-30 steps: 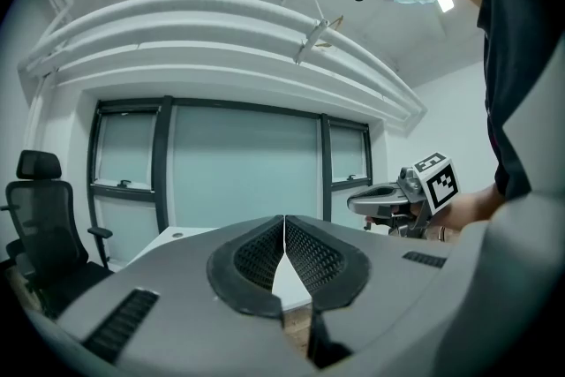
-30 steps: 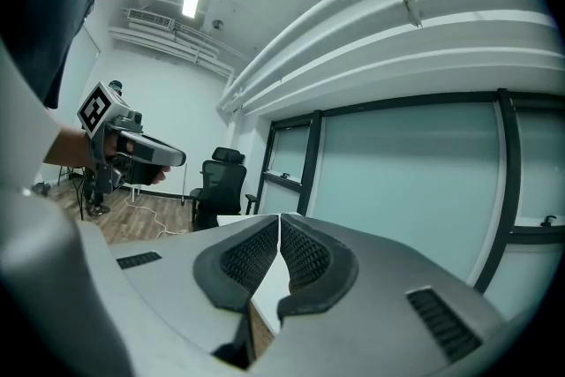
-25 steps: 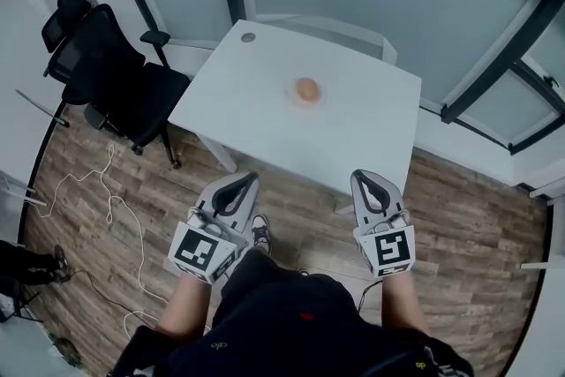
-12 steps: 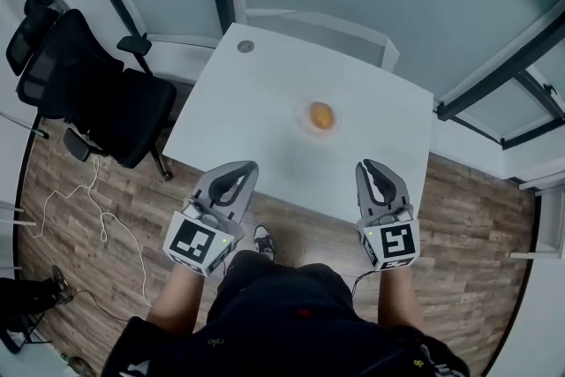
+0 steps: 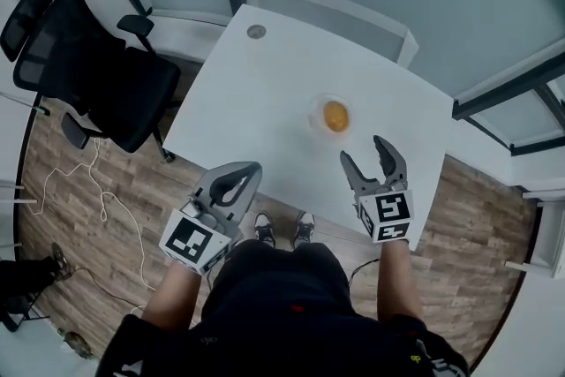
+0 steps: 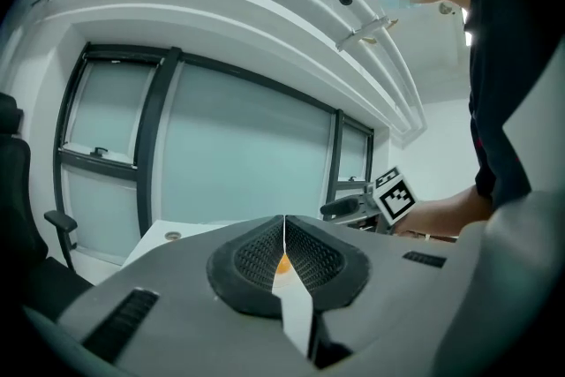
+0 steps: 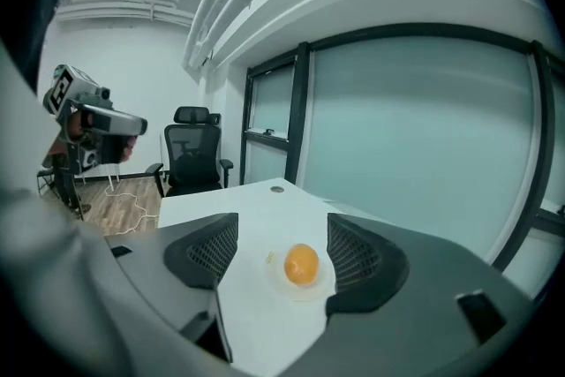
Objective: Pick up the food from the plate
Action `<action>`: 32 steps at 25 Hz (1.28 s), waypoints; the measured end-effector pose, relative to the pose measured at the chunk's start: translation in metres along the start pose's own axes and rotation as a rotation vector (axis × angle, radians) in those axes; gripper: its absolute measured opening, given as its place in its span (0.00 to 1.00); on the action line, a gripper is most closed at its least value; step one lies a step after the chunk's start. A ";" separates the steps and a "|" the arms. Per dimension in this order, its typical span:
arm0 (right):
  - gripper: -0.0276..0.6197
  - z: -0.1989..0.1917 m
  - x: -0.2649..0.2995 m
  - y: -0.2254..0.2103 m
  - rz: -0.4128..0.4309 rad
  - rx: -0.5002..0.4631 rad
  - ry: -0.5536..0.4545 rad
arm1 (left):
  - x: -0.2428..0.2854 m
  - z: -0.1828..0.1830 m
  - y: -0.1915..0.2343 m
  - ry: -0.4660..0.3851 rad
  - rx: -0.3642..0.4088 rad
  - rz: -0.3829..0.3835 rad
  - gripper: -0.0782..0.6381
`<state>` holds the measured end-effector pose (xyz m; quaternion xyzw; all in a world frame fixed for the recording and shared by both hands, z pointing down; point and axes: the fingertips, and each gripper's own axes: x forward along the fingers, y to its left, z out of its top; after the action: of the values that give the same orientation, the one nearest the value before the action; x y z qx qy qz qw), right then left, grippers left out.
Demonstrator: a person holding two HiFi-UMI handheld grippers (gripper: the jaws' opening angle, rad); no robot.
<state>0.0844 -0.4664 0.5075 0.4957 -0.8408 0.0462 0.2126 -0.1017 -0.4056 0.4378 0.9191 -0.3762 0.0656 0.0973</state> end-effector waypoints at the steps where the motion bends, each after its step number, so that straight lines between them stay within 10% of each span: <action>1: 0.52 -0.009 0.013 -0.005 0.006 0.003 0.013 | 0.002 0.000 -0.002 -0.006 -0.001 0.003 0.14; 21: 0.62 -0.162 0.200 -0.033 0.081 0.037 0.360 | 0.011 -0.036 0.016 0.106 -0.070 0.250 0.14; 32: 0.62 -0.014 0.098 -0.038 0.014 0.016 0.031 | 0.003 -0.008 0.021 0.048 -0.043 0.232 0.14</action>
<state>0.0799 -0.5615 0.5545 0.4906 -0.8405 0.0619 0.2214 -0.1144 -0.4206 0.4484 0.8653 -0.4789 0.0902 0.1176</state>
